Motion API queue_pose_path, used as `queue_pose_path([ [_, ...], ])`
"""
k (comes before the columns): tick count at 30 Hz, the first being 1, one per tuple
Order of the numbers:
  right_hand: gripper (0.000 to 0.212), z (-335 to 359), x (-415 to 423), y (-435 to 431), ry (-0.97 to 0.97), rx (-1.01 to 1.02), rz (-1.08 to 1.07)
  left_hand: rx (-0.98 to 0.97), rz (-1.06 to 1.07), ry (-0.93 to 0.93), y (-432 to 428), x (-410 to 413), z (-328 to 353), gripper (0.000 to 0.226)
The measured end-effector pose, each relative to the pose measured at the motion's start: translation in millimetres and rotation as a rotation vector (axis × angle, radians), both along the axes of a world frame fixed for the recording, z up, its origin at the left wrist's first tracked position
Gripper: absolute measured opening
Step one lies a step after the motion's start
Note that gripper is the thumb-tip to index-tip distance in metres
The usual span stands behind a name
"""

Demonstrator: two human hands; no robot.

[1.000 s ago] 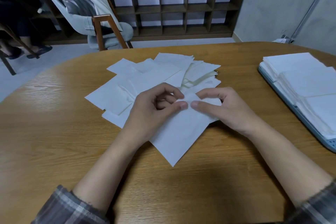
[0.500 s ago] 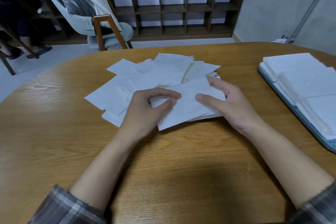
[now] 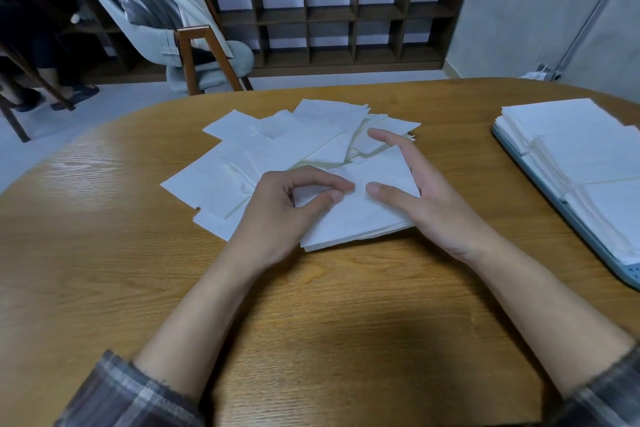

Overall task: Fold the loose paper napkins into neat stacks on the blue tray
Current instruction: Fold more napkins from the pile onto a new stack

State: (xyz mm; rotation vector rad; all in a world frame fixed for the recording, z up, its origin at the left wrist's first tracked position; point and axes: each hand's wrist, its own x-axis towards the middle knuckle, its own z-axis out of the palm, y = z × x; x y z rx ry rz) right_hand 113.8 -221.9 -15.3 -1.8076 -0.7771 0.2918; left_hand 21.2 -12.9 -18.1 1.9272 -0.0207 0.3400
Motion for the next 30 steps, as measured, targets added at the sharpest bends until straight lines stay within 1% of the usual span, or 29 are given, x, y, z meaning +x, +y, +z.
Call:
queue_pose_path([
  [3,0.062,0.5,-1.4,1.6,-0.016,0.037,-0.021,0.016,0.021,0.011,0.7,1.6,-2.8,0.015],
  [7,0.064,0.3,3.8,-1.6,0.006,0.114,-0.103,0.014,0.192,0.035,3.9,5.3,-8.9,0.017],
  [8,0.064,2.0,5.0,-3.1,0.057,0.173,-0.096,0.035,0.219,0.047,5.0,6.0,-10.1,0.018],
  [9,0.065,3.8,5.6,-4.4,0.148,0.277,-0.069,0.054,0.231,0.060,6.7,6.8,-11.5,0.018],
  [11,0.068,8.3,5.4,-6.4,0.385,0.495,0.007,0.073,0.216,0.068,7.5,5.4,-10.1,0.019],
  [12,0.068,9.8,4.7,-6.4,0.434,0.543,0.026,0.050,0.191,0.065,5.4,4.0,-5.9,0.020],
  [13,0.068,8.6,4.8,-5.5,0.421,0.529,0.026,-0.008,0.161,0.069,2.5,2.9,-1.9,0.022],
  [14,0.067,5.5,4.8,-4.3,0.353,0.468,0.004,-0.099,0.137,0.083,-1.8,2.0,2.9,0.027],
  [16,0.065,-1.9,5.8,-1.0,0.127,0.257,-0.087,-0.294,0.148,0.153,-9.8,1.4,12.0,0.038],
  [17,0.065,-4.7,6.7,0.0,0.055,0.172,-0.126,-0.390,0.159,0.193,-11.7,2.5,14.7,0.041],
  [18,0.064,-6.3,7.4,0.6,0.035,0.128,-0.152,-0.463,0.154,0.225,-12.1,3.6,14.8,0.041],
  [19,0.065,-6.3,7.7,0.8,0.040,0.119,-0.161,-0.477,0.133,0.238,-11.1,4.0,13.4,0.040],
  [20,0.065,-5.6,7.6,0.7,0.041,0.124,-0.164,-0.417,0.099,0.223,-10.2,2.0,13.0,0.036],
  [21,0.065,-4.6,7.1,1.0,0.032,0.128,-0.168,-0.312,0.061,0.187,-8.6,-0.5,12.1,0.030],
  [22,0.065,-4.4,6.9,0.9,0.024,0.121,-0.178,-0.227,0.014,0.142,-8.1,-3.6,12.2,0.030],
  [24,0.065,-2.9,6.1,1.2,0.034,0.098,-0.195,-0.118,-0.069,0.059,-4.4,-3.6,7.3,0.049],
  [25,0.065,-1.7,5.6,1.3,0.045,0.097,-0.201,-0.070,-0.106,0.030,-3.0,-2.6,3.9,0.053],
  [26,0.066,-0.2,4.6,1.3,0.060,0.105,-0.200,-0.045,-0.135,0.019,-2.4,-1.9,1.4,0.051],
  [28,0.065,4.0,3.9,-0.1,0.133,0.157,-0.163,-0.060,-0.138,0.032,-2.8,-0.1,-1.7,0.039],
  [30,0.063,9.8,4.1,-4.0,0.276,0.256,-0.057,-0.111,-0.095,0.082,-4.5,0.5,-1.0,0.031],
])
